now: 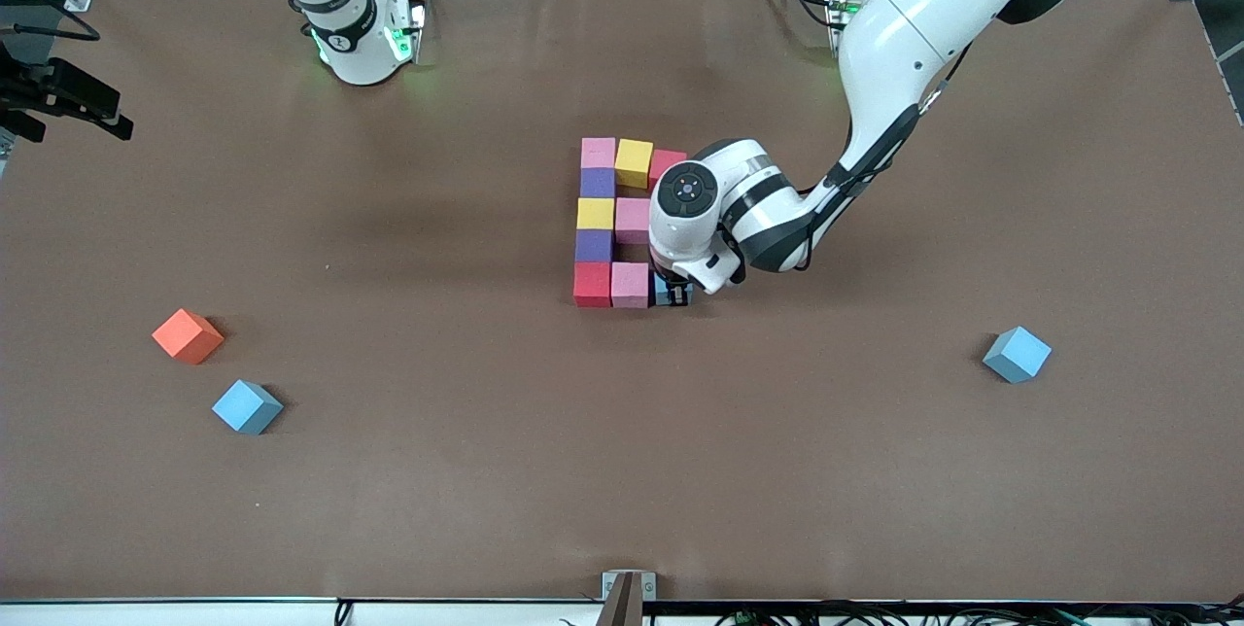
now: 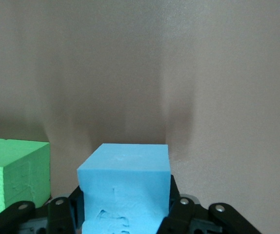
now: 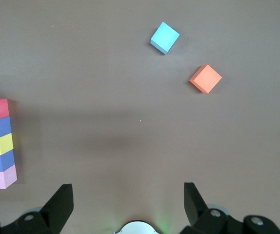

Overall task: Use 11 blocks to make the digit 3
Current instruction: 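Lower the light blue block beside the pink block and open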

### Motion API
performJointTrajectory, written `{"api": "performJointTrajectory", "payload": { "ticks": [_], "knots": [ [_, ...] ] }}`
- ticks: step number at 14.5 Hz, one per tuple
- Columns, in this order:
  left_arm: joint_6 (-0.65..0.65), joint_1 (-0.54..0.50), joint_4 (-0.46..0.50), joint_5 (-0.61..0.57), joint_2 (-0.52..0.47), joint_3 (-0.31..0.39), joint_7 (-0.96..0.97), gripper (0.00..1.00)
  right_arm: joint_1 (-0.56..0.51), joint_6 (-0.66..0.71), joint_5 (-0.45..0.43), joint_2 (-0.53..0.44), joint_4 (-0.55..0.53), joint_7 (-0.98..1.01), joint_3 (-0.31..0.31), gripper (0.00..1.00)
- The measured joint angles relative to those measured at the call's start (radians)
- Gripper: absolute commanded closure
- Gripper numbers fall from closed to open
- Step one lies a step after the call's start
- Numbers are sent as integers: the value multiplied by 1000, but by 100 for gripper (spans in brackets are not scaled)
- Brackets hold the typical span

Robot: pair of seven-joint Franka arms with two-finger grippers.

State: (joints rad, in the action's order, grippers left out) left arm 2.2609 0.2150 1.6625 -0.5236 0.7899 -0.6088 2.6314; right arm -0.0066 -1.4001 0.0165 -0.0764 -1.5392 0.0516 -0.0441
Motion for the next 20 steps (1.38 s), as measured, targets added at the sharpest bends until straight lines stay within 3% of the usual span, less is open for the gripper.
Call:
{"api": "performJointTrajectory", "payload": {
  "ticks": [16,20],
  "knots": [
    [-4,1,-52,17,43,1,-101,82,0,1,-2,0,0,0,3,0],
    [-5,3,-54,20,45,1,-101,77,0,1,-2,0,0,0,3,0]
  ]
}}
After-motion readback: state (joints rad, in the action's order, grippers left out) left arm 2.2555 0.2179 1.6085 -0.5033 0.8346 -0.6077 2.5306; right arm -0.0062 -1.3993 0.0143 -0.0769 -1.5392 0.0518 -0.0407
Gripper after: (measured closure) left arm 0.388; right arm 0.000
